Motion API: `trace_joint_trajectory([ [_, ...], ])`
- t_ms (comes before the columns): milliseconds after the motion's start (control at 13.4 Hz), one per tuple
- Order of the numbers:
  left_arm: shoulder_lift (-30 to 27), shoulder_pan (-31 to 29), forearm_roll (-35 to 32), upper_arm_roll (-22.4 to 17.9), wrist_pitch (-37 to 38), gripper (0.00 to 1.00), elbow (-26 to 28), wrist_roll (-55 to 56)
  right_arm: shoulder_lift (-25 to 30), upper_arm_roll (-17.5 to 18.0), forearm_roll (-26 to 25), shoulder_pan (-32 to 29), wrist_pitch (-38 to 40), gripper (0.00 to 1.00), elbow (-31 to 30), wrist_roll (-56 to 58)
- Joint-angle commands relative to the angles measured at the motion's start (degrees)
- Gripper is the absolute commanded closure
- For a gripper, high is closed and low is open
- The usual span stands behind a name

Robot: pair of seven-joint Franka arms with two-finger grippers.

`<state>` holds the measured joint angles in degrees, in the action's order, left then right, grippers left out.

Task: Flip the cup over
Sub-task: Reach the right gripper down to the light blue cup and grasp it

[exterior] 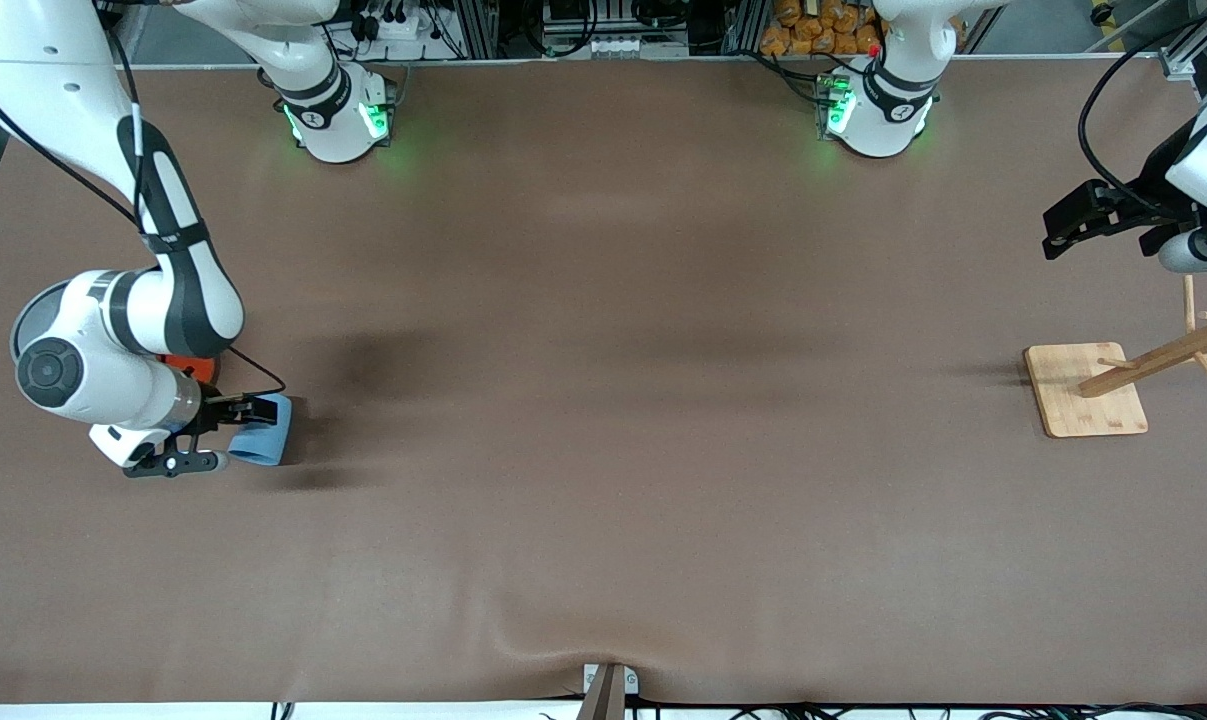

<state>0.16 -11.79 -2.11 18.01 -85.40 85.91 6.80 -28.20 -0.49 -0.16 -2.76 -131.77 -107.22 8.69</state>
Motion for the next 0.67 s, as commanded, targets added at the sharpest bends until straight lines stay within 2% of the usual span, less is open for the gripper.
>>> trace_joint_trajectory([
  [0,-0.69,-0.25,0.35,0.09,0.32,0.0,0.04,-1.0,-1.06,0.75,0.43,-1.1,-4.98,0.0,-2.81,1.77],
  [523,-0.6,-0.25,0.17,0.09,0.32,0.0,0.04,-1.08,-3.0,0.75,0.43,-0.75,-5.26,0.02,-2.46,1.77],
  [598,-0.69,-0.25,0.17,0.09,0.32,0.0,0.04,-1.0,-3.0,0.75,0.43,-0.66,-5.26,0.26,-2.38,1.77],
])
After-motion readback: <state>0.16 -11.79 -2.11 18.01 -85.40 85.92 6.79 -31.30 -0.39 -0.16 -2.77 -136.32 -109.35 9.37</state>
